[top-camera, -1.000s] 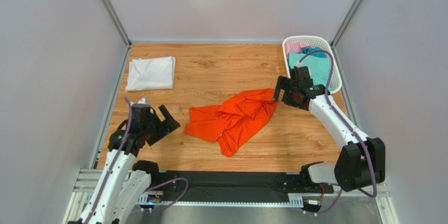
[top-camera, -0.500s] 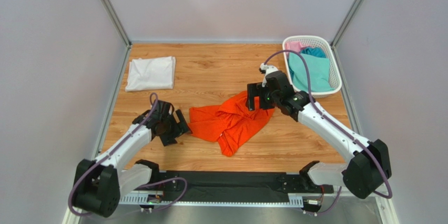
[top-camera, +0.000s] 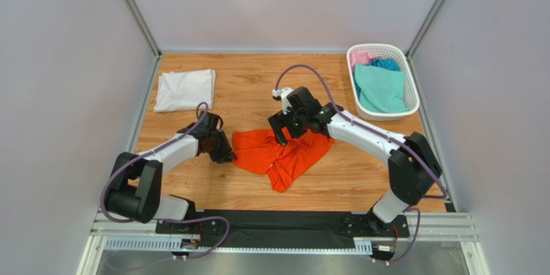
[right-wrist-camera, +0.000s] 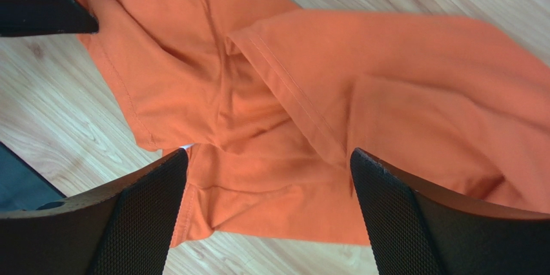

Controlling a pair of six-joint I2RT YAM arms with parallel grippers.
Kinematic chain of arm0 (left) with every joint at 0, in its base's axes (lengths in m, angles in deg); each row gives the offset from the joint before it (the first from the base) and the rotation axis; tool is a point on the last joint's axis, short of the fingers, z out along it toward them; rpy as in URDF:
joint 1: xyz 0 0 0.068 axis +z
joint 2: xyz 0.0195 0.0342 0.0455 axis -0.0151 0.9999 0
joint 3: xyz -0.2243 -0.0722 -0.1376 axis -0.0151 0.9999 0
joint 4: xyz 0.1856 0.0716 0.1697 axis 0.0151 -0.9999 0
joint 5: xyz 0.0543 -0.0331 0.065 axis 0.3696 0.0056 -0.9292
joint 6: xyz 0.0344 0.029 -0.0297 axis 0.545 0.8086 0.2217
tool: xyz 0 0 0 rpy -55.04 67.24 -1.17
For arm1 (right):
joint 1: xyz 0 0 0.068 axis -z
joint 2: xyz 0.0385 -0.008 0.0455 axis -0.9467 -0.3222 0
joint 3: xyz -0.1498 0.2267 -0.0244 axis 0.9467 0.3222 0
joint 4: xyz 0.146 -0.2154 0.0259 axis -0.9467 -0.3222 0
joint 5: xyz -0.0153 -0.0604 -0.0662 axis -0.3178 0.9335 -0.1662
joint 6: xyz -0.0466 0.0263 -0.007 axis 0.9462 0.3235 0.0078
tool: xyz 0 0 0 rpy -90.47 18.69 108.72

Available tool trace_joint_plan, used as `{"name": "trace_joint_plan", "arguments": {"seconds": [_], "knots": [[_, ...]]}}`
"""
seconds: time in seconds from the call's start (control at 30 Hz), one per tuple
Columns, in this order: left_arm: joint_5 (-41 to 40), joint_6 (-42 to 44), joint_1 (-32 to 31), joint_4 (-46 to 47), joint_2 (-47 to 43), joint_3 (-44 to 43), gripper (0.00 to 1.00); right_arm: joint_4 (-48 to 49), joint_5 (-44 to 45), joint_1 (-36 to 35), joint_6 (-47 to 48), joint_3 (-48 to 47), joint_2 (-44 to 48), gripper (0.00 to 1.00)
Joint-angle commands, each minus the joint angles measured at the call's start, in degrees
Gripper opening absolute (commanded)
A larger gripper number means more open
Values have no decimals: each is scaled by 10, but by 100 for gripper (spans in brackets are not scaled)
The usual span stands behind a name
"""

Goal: Fold and stack the t-shirts
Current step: Flatten the tshirt out

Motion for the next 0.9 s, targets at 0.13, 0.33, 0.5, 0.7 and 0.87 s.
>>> {"name": "trace_joint_plan", "arguments": {"seconds": [0.13,0.33,0.5,0.7,0.87], "knots": [[-13,24,-4,24,27,-6,0,-28,-57,-15,156,-137,-144,96],[-21,24,-4,22,6,3,0,-52,-25,-20,186,-209,-234,87],[-30,20,-5,11,-8,5,0,-53,-10,-30,199,-218,-267,78],[-35,20,-4,2,-14,3,0,-29,21,-33,177,-203,-269,25],[-32,18,-4,-9,-35,-2,0,21,20,-33,145,-156,-183,14]]}}
